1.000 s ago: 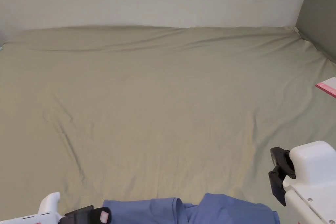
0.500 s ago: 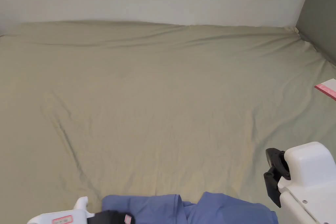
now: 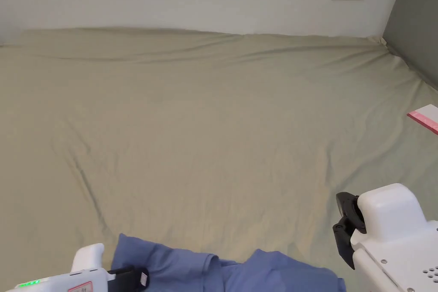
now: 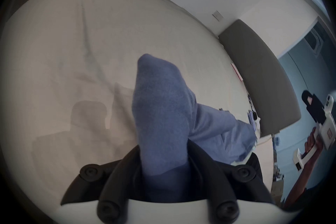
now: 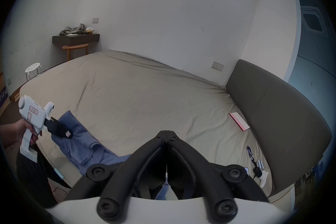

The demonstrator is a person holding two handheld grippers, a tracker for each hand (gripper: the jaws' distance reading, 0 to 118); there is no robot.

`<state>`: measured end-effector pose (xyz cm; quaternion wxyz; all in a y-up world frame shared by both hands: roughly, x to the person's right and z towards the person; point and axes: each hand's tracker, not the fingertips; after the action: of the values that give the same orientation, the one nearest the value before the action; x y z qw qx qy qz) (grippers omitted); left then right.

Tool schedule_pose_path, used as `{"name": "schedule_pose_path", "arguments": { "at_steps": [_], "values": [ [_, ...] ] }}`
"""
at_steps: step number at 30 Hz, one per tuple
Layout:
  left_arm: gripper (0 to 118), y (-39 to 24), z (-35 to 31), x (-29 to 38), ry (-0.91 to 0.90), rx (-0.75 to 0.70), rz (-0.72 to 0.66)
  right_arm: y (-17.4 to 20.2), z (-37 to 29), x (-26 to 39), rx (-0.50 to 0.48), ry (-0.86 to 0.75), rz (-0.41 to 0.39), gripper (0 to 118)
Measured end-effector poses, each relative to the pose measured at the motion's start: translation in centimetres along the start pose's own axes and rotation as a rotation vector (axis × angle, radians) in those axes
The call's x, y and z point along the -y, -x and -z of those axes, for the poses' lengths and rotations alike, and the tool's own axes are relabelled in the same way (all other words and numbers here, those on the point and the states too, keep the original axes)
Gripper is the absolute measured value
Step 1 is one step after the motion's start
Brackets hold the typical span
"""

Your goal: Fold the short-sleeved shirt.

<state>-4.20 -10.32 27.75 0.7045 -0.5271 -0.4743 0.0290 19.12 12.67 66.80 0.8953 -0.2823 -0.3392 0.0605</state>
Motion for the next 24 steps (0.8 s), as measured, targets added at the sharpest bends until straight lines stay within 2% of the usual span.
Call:
{"name": "schedule_pose_path", "arguments": {
  "at_steps": [6,9,15,21,24],
  "values": [
    [12,2.7,-6.8,-3.1,-0.081,-0.295,0.011,0.4,0.3,-0.4,-0.01,-0.007,-0.012,2],
    [12,2.1,-10.2,-4.2,-0.127,-0.378,0.006,0.7,0.5,-0.6,-0.018,-0.011,-0.013,2],
    [12,-1.9,-12.1,-5.2,-0.118,-0.335,0.032,1.7,0.7,-1.0,-0.044,-0.014,-0.017,2],
    [12,-8.6,-7.6,-4.1,-0.042,-0.151,0.092,1.9,0.7,-0.8,-0.055,-0.013,-0.025,2],
    [12,-10.0,-3.8,-3.5,0.035,-0.116,0.127,1.5,0.6,-0.4,-0.052,-0.008,-0.021,2]
  ]
}}
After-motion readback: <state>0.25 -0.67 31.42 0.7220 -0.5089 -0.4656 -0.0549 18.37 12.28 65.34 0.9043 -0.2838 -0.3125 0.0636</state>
